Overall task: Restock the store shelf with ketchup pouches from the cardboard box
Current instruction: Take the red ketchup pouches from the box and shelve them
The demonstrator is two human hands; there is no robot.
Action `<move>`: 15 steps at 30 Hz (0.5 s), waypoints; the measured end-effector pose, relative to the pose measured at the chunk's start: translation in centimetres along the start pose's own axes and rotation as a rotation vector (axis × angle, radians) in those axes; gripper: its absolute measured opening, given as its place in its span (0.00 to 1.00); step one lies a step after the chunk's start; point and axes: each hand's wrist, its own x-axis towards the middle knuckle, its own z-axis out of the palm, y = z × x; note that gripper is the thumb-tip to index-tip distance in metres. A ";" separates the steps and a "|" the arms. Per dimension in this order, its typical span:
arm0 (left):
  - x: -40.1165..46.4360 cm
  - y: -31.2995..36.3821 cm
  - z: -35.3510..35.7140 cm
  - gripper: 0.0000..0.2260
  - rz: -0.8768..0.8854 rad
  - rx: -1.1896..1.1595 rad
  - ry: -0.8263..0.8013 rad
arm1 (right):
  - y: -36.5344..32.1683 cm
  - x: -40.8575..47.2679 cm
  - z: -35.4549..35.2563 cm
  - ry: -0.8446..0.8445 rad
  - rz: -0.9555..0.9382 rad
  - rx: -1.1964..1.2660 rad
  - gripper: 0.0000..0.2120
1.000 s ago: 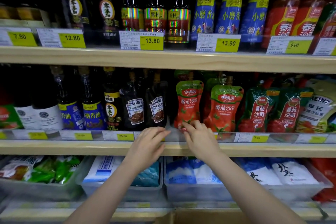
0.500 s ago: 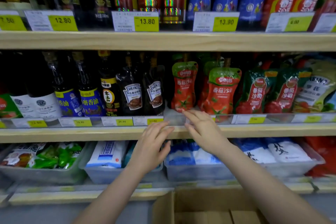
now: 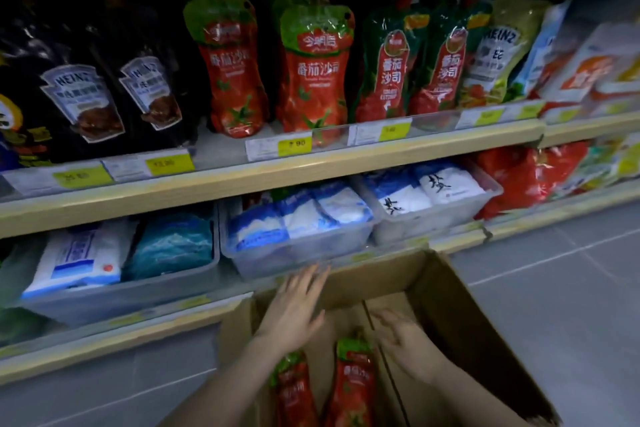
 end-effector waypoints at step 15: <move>1.1 -1.6 5.3 0.43 0.048 0.263 -0.016 | 7.1 6.1 6.9 -0.181 0.262 0.180 0.27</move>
